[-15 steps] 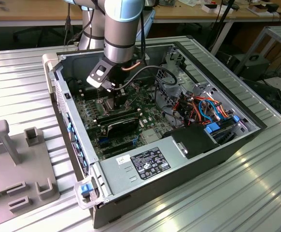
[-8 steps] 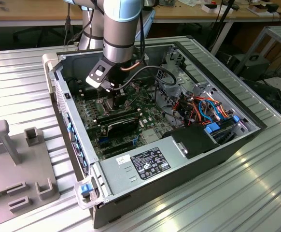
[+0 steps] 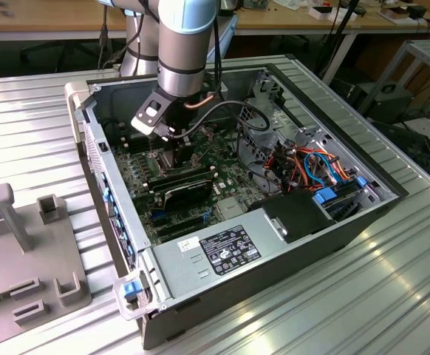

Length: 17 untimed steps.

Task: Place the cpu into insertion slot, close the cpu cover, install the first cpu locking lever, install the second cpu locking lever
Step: 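Place the cpu into insertion slot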

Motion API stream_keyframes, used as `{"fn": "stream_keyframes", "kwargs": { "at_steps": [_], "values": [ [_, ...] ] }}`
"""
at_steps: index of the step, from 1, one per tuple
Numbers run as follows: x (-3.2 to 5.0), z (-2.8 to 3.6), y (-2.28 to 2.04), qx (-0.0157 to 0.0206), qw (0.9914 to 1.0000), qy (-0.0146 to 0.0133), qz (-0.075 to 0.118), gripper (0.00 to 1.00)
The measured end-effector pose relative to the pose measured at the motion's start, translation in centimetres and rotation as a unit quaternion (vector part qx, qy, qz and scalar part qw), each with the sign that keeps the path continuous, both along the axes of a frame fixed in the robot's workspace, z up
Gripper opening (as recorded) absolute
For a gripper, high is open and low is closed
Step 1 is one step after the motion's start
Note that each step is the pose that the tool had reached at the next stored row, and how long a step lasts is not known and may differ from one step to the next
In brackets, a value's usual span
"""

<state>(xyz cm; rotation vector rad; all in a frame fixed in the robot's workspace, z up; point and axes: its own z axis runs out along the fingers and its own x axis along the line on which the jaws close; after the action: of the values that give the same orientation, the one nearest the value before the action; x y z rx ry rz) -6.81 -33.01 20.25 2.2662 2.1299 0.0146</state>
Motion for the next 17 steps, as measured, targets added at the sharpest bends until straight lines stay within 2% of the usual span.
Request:
{"fn": "stream_keyframes", "kwargs": {
  "at_steps": [2, 4, 6, 7, 10, 11, 12, 13, 14, 17],
  "values": [
    [0.0, -0.09, 0.0, 0.0042, 0.99999, 0.0, 0.0, 0.6],
    [0.0, -0.12, 0.01, 0.0064, 0.99998, 0.0, 0.0, 0.6],
    [0.0, -0.12, 0.0, 0.0066, 0.99998, 0.0001, 0.0, 0.58],
    [0.0, -0.13, 0.0, 0.0066, 0.99998, 0.0001, 0.0, 0.53],
    [0.0, -0.1, 0.0, 0.0066, 0.99998, -0.0001, 0.0, 0.53],
    [0.01, -0.01, 0.01, 0.0051, 0.99999, -0.0002, 0.0, 0.53],
    [0.01, 0.14, 0.0, -0.0037, 0.99999, -0.0001, 0.0, 0.53],
    [0.0, 0.19, 0.0, -0.0099, 0.99995, 0.0, 0.0, 0.53],
    [0.0, 0.19, -0.01, -0.0142, 0.9999, 0.0, 0.0, 0.53],
    [0.0, 0.19, -0.02, -0.0143, 0.9999, 0.0, 0.001, 0.53]
  ]
}}
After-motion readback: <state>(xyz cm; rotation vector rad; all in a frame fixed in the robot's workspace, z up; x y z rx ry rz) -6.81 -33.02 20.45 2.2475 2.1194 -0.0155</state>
